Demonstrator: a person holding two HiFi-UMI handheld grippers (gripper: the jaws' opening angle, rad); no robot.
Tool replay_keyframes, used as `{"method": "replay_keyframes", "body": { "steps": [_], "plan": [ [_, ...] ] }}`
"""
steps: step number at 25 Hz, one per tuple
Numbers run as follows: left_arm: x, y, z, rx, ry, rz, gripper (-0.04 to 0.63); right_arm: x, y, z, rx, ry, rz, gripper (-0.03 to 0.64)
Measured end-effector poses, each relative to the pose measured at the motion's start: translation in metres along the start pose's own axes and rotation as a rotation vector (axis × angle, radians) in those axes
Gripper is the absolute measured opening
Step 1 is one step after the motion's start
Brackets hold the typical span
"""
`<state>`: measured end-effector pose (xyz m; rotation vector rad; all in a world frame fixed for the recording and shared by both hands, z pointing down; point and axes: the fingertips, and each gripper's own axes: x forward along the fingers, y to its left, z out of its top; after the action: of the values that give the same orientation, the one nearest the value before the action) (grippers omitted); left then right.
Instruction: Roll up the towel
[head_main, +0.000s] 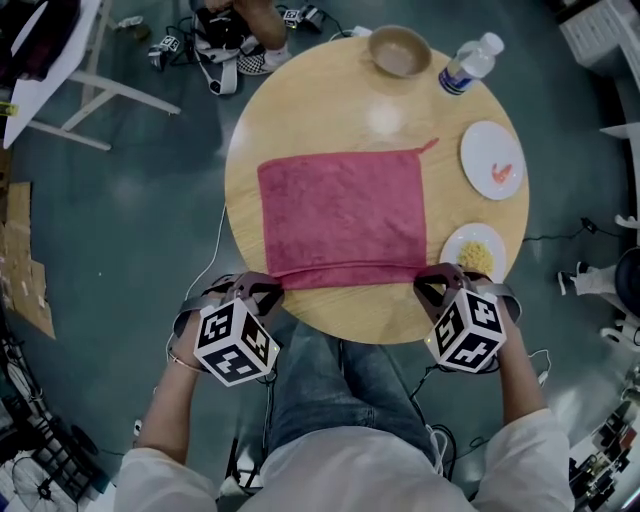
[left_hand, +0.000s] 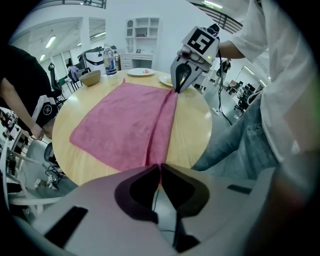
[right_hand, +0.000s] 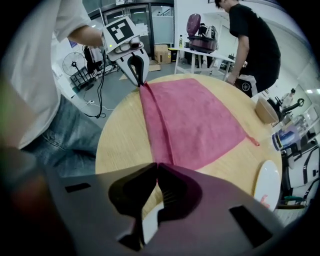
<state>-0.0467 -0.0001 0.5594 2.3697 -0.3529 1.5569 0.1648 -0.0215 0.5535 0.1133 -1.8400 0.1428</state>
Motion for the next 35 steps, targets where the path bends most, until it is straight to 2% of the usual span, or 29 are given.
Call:
{"method": "replay_keyframes", "body": {
  "steps": [6, 15, 23, 35],
  "plan": [
    [-0.015, -0.008, 0.001, -0.039, -0.003, -0.056, 0.025, -0.019, 0.002, 0.005, 0.019, -0.013, 0.032, 0.011],
    [-0.019, 0.03, 0.014, -0.071, -0.008, -0.034, 0.025, -0.025, -0.034, 0.015, 0.026, -0.019, 0.017, 0.012],
    [-0.008, 0.053, 0.014, -0.153, -0.007, -0.043, 0.025, -0.013, -0.058, 0.018, 0.041, -0.014, 0.01, 0.012],
    [0.002, 0.068, 0.012, -0.208, 0.009, -0.001, 0.025, 0.004, -0.069, 0.017, 0.067, 0.007, -0.036, 0.012]
  ]
}}
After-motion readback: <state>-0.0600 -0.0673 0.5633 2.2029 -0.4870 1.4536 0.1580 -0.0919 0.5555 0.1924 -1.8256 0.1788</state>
